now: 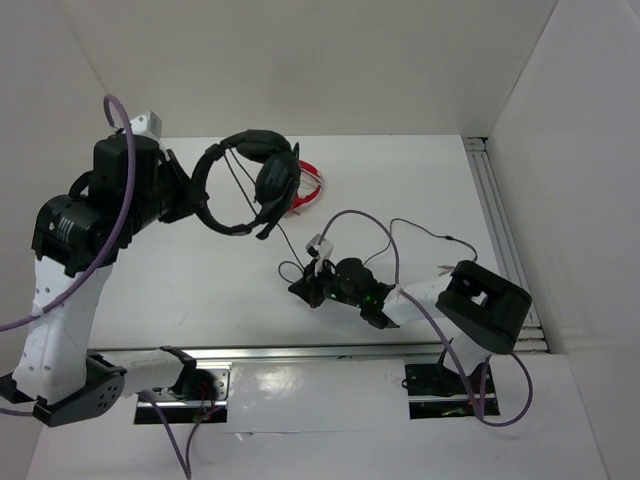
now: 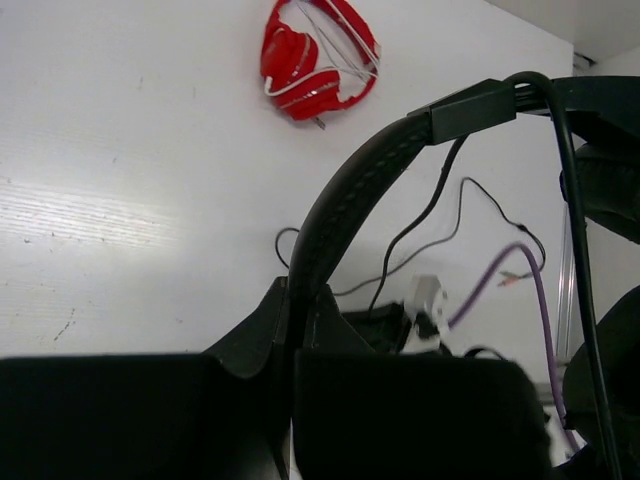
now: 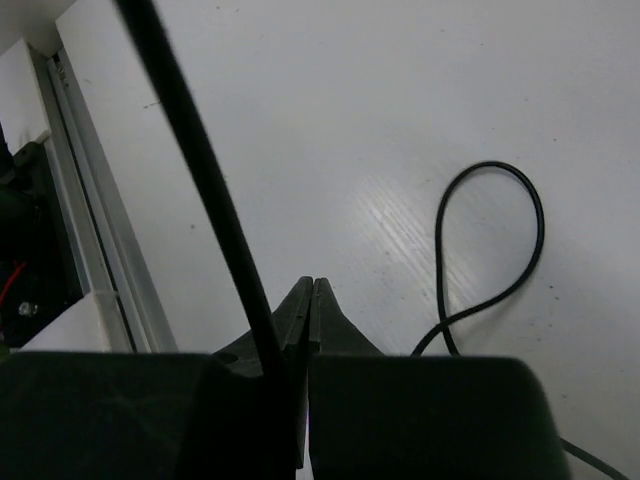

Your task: Wrap the headphones

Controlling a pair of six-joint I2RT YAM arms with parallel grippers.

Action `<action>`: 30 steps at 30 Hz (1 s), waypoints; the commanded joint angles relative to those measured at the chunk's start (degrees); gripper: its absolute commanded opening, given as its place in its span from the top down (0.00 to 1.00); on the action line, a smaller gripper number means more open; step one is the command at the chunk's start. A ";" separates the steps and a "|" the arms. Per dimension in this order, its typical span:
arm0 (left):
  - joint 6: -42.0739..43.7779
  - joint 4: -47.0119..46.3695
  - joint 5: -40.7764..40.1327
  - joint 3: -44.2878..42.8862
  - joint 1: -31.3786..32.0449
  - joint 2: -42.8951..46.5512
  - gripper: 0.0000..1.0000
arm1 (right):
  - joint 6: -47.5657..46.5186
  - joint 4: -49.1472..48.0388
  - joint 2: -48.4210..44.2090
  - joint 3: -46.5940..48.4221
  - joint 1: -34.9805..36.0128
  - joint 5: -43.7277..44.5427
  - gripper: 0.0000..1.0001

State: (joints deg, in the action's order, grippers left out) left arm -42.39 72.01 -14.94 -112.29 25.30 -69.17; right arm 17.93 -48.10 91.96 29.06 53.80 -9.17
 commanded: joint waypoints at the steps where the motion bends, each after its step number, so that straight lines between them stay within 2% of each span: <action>1: -2.08 -6.62 2.72 -0.57 -5.25 -3.33 1.00 | -1.32 7.30 -4.94 4.06 5.42 13.08 1.00; 3: -2.08 -7.32 3.25 -0.04 -9.80 -4.74 1.00 | -0.80 13.62 -6.09 6.78 9.28 19.15 1.00; 4: -1.56 -8.10 3.25 0.66 -11.31 -5.27 1.00 | -0.79 15.91 -6.09 7.84 10.78 19.19 1.00; 5: -1.55 -8.63 3.25 1.36 -12.63 -5.28 1.00 | -0.79 20.28 -7.40 8.73 12.45 23.80 1.00; 6: -1.55 -9.25 2.21 3.11 -15.17 -5.89 1.00 | -0.79 22.50 -7.41 9.69 16.21 26.46 1.00; 12: 1.34 -13.56 -2.37 10.24 -21.69 -7.64 1.00 | -0.79 33.92 -14.17 13.74 28.63 43.17 1.00; 15: 1.87 -13.56 -6.58 14.72 -21.70 -9.05 1.00 | -0.79 37.01 -17.33 15.14 32.85 46.59 1.00; 19: 1.87 -15.22 -6.59 23.14 -22.40 -10.19 1.00 | -0.27 43.76 -18.48 19.89 37.86 54.06 1.00; 25: 3.63 -19.97 -6.07 30.37 -22.40 -7.04 1.00 | -3.95 47.83 -18.49 26.48 39.10 56.54 1.00; 30: 5.47 -20.76 -6.59 34.32 -19.33 -6.51 1.00 | -10.35 47.83 -19.01 31.92 39.10 57.68 1.00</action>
State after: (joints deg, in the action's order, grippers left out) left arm -38.13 58.48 -18.90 -78.72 4.62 -77.97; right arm 12.67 -1.23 75.35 55.27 91.79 45.12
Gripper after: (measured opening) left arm 0.094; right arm 0.008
